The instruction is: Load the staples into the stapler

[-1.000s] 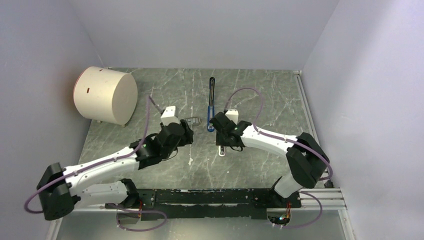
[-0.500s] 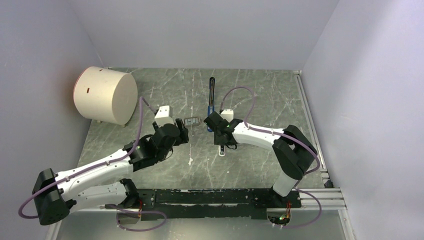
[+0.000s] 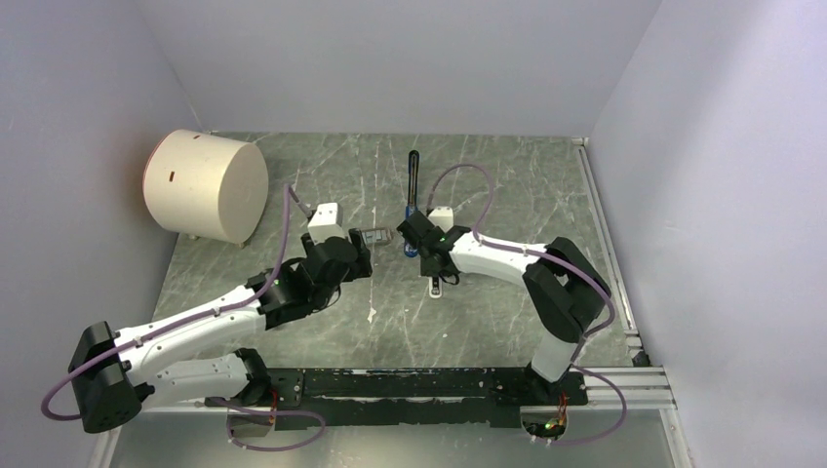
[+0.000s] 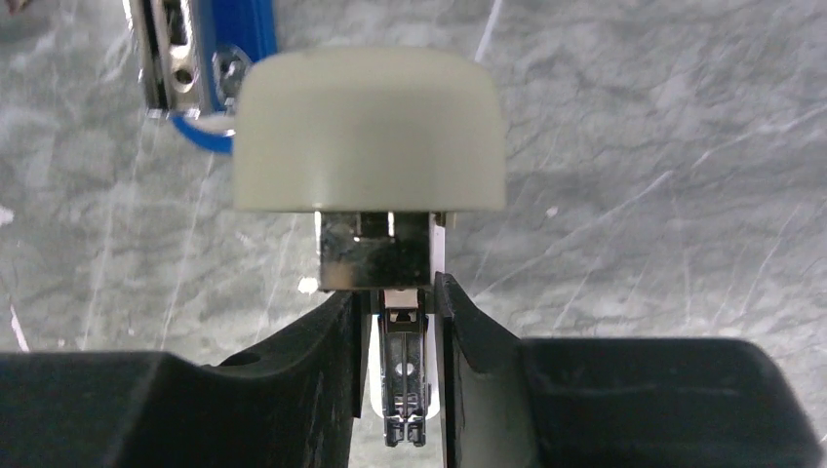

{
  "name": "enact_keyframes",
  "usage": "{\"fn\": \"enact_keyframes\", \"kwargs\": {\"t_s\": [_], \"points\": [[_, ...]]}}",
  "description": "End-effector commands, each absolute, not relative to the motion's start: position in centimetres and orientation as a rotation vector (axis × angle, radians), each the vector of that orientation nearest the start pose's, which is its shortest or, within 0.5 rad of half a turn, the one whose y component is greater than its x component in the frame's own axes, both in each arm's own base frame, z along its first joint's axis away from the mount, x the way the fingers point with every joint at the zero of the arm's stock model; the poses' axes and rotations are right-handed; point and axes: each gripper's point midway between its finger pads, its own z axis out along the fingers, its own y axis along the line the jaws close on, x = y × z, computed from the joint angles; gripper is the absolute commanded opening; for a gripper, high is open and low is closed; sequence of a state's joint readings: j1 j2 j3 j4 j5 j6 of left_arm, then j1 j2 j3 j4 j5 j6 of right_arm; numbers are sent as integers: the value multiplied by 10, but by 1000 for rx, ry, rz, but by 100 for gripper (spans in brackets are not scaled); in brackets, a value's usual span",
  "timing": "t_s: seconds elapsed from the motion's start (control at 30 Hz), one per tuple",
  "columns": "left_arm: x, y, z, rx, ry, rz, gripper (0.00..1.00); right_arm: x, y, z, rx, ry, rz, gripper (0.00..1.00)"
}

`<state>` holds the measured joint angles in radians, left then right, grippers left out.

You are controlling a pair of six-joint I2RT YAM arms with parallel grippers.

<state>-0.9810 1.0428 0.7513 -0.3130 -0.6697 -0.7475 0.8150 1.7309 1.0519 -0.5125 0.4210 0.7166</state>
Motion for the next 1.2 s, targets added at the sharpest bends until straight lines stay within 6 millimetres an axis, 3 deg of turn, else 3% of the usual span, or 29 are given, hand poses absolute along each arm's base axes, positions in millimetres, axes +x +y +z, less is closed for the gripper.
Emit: {"fn": "enact_keyframes", "kwargs": {"t_s": [0.0, 0.4, 0.5, 0.67, 0.8, 0.97, 1.0, 1.03, 1.17], "points": [[247, -209, 184, -137, 2029, -341, 74, 311, 217, 41, 20, 2495, -80, 29], [252, -205, 152, -181, 2125, -407, 78, 383, 198, 36, 63, 2457, -88, 32], [254, -202, 145, -198, 2152, -424, 78, 388, 198, 34, 54, 2464, -77, 36], [259, -196, 136, -226, 2183, -442, 77, 382, 200, 37, 38, 2476, -36, 52], [263, -192, 135, -247, 2188, -446, 81, 378, 200, 58, 40, 2462, -6, 56], [267, -187, 144, -252, 2163, -450, 85, 370, 202, 93, 43, 2428, 62, 52], [268, -191, 153, -203, 2144, -472, 86, 369, 207, 101, 34, 2420, 91, 48], [268, -191, 160, -178, 2129, -476, 97, 369, 212, 108, 23, 2413, 119, 46], [271, -177, 182, -177, 2088, -408, 98, 368, 244, 133, -49, 2378, 225, 39]]}}
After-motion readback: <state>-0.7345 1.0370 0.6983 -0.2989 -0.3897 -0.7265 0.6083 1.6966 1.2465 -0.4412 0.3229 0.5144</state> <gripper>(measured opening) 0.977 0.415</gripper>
